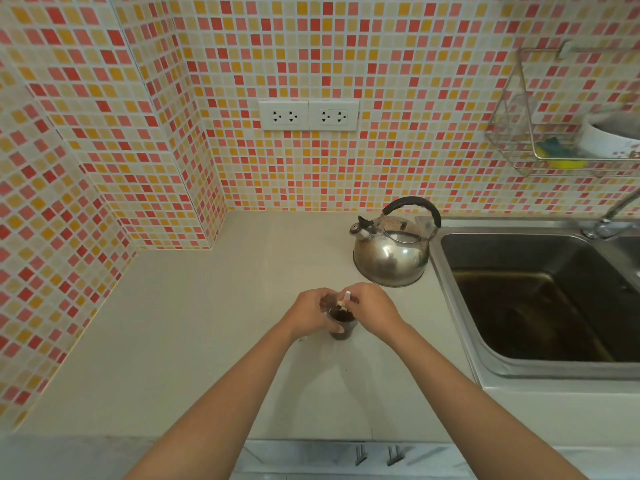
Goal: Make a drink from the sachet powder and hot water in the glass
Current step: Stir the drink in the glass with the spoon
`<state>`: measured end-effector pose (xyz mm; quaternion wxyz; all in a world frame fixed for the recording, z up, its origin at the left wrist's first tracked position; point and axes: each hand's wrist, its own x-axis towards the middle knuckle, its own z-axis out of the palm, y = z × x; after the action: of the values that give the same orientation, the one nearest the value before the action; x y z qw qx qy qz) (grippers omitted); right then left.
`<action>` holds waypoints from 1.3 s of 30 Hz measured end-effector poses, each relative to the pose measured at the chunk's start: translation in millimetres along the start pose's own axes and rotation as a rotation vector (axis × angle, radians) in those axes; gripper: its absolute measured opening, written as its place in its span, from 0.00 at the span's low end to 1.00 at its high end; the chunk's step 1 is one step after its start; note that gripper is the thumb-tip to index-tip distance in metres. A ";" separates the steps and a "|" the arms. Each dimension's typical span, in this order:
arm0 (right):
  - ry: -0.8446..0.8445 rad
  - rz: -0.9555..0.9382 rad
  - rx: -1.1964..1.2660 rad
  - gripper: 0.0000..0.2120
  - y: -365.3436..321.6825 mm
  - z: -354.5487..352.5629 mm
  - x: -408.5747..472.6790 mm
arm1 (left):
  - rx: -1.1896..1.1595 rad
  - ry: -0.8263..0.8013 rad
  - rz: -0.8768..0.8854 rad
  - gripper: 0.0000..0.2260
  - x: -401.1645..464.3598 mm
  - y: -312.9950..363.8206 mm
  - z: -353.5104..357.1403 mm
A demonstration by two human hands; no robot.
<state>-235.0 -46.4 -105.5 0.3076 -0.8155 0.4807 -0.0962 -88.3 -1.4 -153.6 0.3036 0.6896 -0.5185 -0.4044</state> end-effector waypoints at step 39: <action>-0.024 0.032 0.152 0.08 0.5 4.6 -0.4 | 0.001 0.000 -0.014 0.28 1.0 -2.3 0.0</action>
<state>-233.5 -44.4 -109.5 0.3760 -0.7829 0.4815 -0.1178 -87.1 -1.8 -155.7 0.3003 0.6932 -0.5140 -0.4062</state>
